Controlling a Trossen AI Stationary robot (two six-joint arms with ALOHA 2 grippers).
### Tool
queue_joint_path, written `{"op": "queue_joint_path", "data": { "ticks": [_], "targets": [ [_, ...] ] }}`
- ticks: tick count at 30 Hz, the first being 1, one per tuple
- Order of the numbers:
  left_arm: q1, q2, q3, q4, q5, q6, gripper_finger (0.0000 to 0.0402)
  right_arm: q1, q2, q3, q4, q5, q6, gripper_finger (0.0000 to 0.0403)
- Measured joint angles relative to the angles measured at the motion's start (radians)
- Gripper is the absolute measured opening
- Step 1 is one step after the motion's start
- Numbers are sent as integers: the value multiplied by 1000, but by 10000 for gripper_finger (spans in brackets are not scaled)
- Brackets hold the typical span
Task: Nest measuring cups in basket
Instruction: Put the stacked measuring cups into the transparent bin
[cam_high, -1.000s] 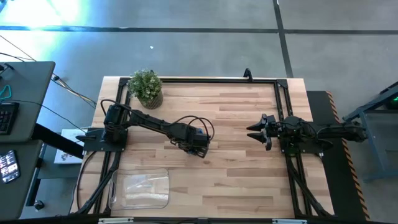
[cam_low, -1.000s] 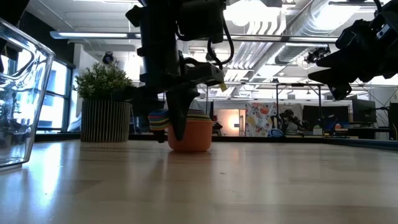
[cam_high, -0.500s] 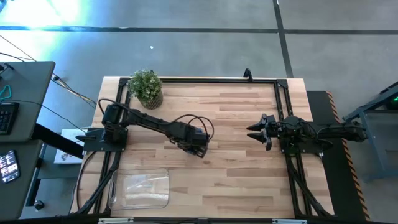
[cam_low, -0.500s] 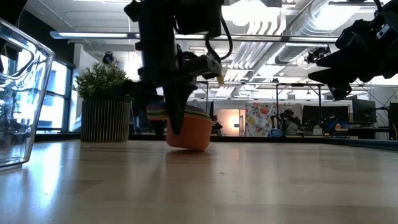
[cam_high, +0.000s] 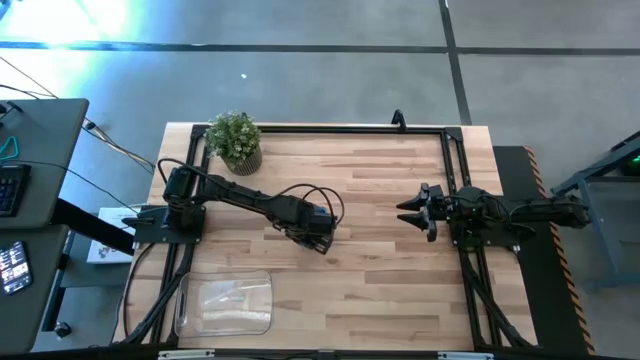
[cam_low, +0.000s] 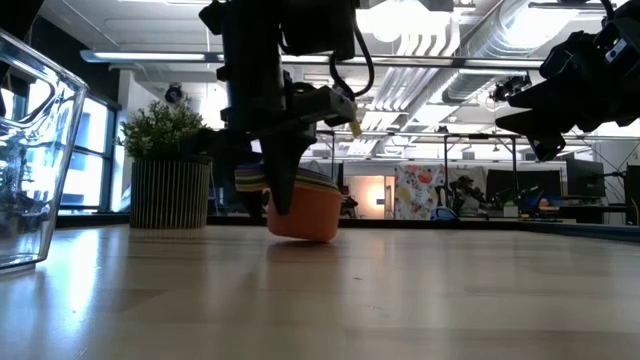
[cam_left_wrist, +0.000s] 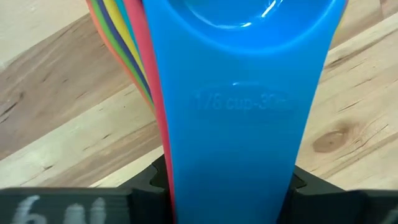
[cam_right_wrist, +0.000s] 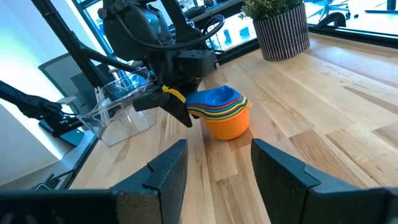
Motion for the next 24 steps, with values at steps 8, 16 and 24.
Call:
{"op": "queue_joint_path", "data": {
  "ticks": [8,16,24],
  "targets": [
    [14,0,0,-1,29,26,127,0,0,0,0,0,0,169],
    [32,11,0,-15,60,51,131,0,0,0,0,0,0,169],
    [41,11,-1,-15,86,68,147,0,1,0,0,0,0,169]
  ]
}}
